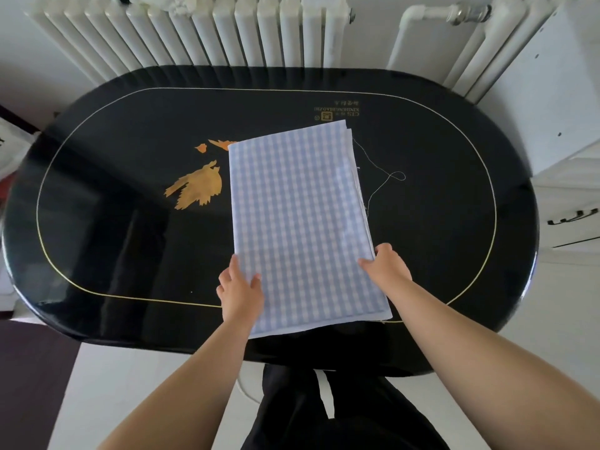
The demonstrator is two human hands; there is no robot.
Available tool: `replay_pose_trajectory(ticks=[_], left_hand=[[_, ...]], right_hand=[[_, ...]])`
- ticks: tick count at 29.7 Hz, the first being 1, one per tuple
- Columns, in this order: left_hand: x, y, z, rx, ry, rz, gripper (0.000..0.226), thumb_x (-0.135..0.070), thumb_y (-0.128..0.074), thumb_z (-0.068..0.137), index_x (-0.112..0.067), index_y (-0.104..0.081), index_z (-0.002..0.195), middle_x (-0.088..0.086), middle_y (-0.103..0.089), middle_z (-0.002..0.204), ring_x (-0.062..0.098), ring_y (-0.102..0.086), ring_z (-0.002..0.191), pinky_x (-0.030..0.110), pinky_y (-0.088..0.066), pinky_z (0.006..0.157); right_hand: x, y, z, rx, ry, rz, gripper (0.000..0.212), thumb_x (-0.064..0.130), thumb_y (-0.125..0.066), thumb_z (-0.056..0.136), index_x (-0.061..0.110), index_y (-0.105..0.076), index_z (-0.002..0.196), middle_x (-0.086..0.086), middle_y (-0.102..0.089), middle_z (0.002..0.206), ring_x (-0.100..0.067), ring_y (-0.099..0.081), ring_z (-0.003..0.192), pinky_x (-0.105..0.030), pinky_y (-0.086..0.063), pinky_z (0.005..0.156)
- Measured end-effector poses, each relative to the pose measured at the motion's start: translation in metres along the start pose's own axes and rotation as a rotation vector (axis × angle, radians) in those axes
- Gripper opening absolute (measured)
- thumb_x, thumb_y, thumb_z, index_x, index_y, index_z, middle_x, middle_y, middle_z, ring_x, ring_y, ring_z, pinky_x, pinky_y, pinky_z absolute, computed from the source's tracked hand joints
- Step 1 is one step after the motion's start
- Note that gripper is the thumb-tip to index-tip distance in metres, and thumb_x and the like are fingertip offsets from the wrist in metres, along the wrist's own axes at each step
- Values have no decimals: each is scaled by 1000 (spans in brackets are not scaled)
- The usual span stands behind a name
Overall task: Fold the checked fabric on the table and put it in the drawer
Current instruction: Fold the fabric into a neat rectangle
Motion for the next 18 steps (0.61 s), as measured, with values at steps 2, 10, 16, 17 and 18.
replay_pose_trajectory(ticks=[2,10,16,17,18], left_hand=[[1,7,8,34,112,-124,57,-29,-46,97,-25,-18,147,8,-35,145,27,-51,111,39,-54,74],[13,8,-9,92,-643,676,58,-38,-42,97,-34,-14,148,-1,-8,159,27,-10,145,45,-20,115],[11,-33,-27,332,-820,913,66,-72,-12,87,-50,19,142,-12,20,158,29,17,145,59,7,112],[6,-34,-26,331,-800,910,65,-73,-10,86,-52,19,140,-13,19,158,30,15,145,61,5,112],[3,-34,-25,326,-793,913,64,-73,-10,86,-52,18,140,-13,16,158,30,11,146,62,1,112]], right_hand=[[-8,-5,-4,66,-25,17,36,42,-57,90,12,-51,108,-3,-59,91,-18,-61,76,-34,-52,63],[-32,-8,-21,154,-26,448,34,37,-35,100,24,-38,132,1,-58,101,-16,-61,88,-39,-56,74],[-52,-4,-36,303,128,665,79,19,-60,91,63,-13,137,3,-65,111,-12,-71,86,-29,-57,62],[-47,-3,-37,266,273,483,83,25,-61,91,66,-5,136,10,-63,110,-9,-68,88,-23,-54,66],[-42,-1,-37,215,418,278,83,29,-59,92,67,1,135,18,-59,111,-6,-65,88,-19,-50,68]])
Point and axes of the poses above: each hand's wrist, its own z-axis towards the middle knuckle, its own y-axis out of the back of the hand, x = y × z, the point moved 3 cm from there along z, towards the middle knuckle
